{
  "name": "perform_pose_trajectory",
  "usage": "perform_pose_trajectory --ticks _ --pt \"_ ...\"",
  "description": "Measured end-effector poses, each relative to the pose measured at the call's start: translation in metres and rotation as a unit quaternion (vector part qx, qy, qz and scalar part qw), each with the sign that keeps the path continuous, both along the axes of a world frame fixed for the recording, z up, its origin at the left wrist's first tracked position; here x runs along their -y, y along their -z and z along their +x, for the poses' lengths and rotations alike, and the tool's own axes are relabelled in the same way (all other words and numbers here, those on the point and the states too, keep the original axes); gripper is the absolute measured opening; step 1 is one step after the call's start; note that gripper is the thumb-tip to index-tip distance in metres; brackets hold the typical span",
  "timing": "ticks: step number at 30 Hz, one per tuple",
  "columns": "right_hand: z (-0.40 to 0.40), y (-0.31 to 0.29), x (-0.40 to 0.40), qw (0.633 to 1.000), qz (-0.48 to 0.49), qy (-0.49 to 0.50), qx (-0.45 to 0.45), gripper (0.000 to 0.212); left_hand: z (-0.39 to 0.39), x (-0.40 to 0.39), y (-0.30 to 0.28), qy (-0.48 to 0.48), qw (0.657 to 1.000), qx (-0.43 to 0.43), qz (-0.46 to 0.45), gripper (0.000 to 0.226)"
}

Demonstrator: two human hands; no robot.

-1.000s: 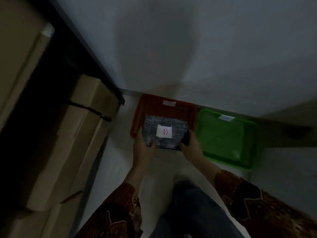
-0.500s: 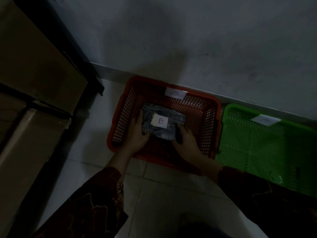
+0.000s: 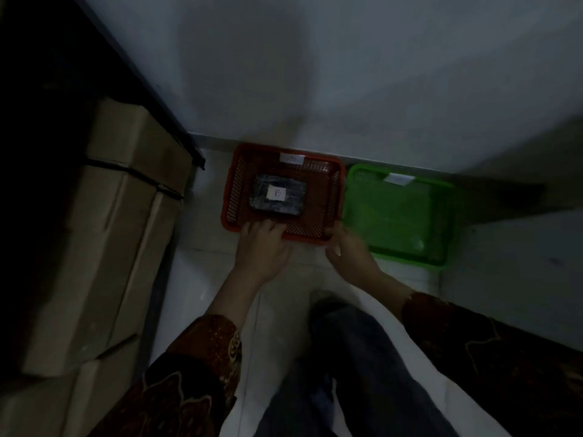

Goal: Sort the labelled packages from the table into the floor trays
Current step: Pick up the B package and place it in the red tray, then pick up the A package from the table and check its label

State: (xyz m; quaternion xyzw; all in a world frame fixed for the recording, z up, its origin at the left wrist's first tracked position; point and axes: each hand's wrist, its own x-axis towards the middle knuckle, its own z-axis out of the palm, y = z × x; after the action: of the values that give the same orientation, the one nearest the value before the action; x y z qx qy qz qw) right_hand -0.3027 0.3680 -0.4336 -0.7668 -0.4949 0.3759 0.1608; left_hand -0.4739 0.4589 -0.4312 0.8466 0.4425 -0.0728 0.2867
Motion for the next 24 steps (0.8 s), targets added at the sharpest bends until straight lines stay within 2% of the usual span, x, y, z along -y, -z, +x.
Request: perform_pose_trajectory --ticks 4,8,12,17,21,24 --pt "0.007 -0.141 0.054 0.991 -0.013 0.005 0.135 0.035 0.014 0.048 -0.142 0.064 0.995 -0.04 0.06 0.04" --pt "0.021 -0.269 0.118 0.98 -0.005 0.055 0.191 0.035 0.037 0.093 -0.271 0.085 0.989 -0.028 0.114 0.036" --pt "0.05 -0.365 0.197 0.962 0.01 0.11 0.25 0.036 0.08 0.14 -0.366 0.137 0.98 -0.019 0.144 0.038" --pt "0.109 -0.429 0.301 0.923 0.019 0.201 0.329 0.037 0.159 0.203 -0.431 0.221 0.954 0.044 0.197 0.039" --pt "0.155 -0.446 0.389 0.889 0.028 0.322 0.324 0.032 0.228 0.27 -0.45 0.295 0.933 0.084 0.189 0.041" --pt "0.202 -0.447 0.449 0.879 0.027 0.369 0.303 0.035 0.278 0.327 -0.447 0.346 0.914 0.091 0.191 0.042"
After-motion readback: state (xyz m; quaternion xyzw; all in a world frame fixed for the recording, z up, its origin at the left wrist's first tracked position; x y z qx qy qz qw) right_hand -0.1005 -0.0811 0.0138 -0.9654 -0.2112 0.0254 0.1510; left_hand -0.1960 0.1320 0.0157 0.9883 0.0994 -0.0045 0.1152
